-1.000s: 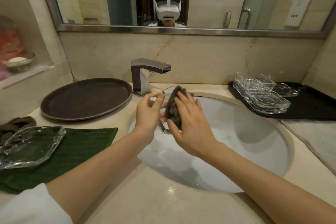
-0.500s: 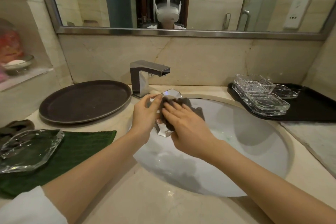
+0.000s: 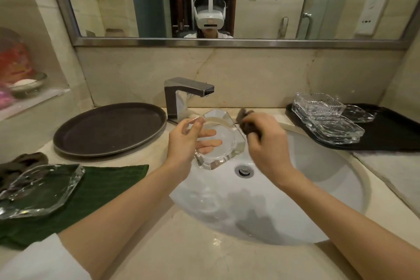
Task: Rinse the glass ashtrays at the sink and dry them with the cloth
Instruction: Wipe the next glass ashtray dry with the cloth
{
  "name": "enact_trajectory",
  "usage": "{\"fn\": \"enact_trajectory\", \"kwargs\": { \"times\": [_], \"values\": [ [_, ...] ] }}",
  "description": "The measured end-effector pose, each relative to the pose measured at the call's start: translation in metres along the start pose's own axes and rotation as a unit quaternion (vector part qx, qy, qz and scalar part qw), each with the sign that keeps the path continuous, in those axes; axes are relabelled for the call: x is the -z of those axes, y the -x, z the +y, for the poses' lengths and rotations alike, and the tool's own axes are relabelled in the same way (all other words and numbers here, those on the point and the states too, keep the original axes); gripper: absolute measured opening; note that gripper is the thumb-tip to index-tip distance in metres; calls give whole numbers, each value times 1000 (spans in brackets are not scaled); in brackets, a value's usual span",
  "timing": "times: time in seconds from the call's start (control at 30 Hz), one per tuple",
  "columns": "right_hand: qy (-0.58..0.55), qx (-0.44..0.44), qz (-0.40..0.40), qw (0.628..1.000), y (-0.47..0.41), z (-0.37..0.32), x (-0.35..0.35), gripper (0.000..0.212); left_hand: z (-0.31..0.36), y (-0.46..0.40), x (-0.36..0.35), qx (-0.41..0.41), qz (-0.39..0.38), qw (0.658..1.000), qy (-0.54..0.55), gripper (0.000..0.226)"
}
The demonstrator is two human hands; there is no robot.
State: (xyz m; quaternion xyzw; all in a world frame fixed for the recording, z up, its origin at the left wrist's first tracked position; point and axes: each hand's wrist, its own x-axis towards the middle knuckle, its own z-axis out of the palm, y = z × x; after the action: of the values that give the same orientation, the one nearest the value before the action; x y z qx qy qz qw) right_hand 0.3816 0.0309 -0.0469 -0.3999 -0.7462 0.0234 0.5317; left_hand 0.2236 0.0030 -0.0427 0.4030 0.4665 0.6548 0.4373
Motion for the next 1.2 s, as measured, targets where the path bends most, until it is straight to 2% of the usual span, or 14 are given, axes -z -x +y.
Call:
{"fn": "enact_trajectory", "kwargs": {
  "times": [0.03, 0.07, 0.13, 0.2, 0.27, 0.37, 0.43, 0.5, 0.6, 0.7, 0.93, 1.0, 1.1, 1.2],
  "values": [
    [-116, -138, 0, 984, -3, -4, 4, 24, 1, 1, -1, 6, -9, 1000, 20, 17],
    [-233, -249, -35, 939, -5, -8, 6, 19, 1, 1, -2, 10, -17, 999, 33, 16],
    [-349, -347, -118, 863, -7, -13, 8, 13, 2, 1, -4, 9, -24, 999, 26, 20],
    [-332, -358, -189, 852, -6, -17, 11, 29, 2, 1, -4, -2, -21, 1000, -8, 27],
    [-318, -357, -219, 850, -6, -20, 13, 16, -1, 0, -3, -7, -12, 998, -55, 29],
    [-258, -367, -153, 881, -7, -19, 8, 14, -7, 0, -2, 6, 14, 977, -212, 45],
    [-119, -267, -76, 953, -3, -19, 1, 20, -4, 4, -6, 69, 12, 977, -203, 59],
    [19, -74, -20, 997, 6, -15, -10, 26, 2, 6, -11, 186, -69, 980, -30, 70],
    [116, 183, 14, 976, 23, -10, -20, 19, 6, 3, -7, 275, -165, 929, 183, 71],
    [141, 304, -8, 942, 31, -16, -25, 13, -1, 7, -4, 279, -145, 920, 233, 46],
    [72, 324, -164, 929, 32, -17, -11, 36, -4, 3, 5, 197, -168, 936, 237, 31],
    [63, 288, -147, 944, 21, -9, -9, 39, -1, 3, 5, 184, -192, 929, 257, 30],
    [71, 158, -65, 983, 0, 7, -5, 39, -2, 3, 3, 171, -209, 930, 247, 34],
    [83, 211, -62, 972, 24, -5, -13, 36, -5, 2, 2, 177, -201, 924, 272, 30]
  ]
}}
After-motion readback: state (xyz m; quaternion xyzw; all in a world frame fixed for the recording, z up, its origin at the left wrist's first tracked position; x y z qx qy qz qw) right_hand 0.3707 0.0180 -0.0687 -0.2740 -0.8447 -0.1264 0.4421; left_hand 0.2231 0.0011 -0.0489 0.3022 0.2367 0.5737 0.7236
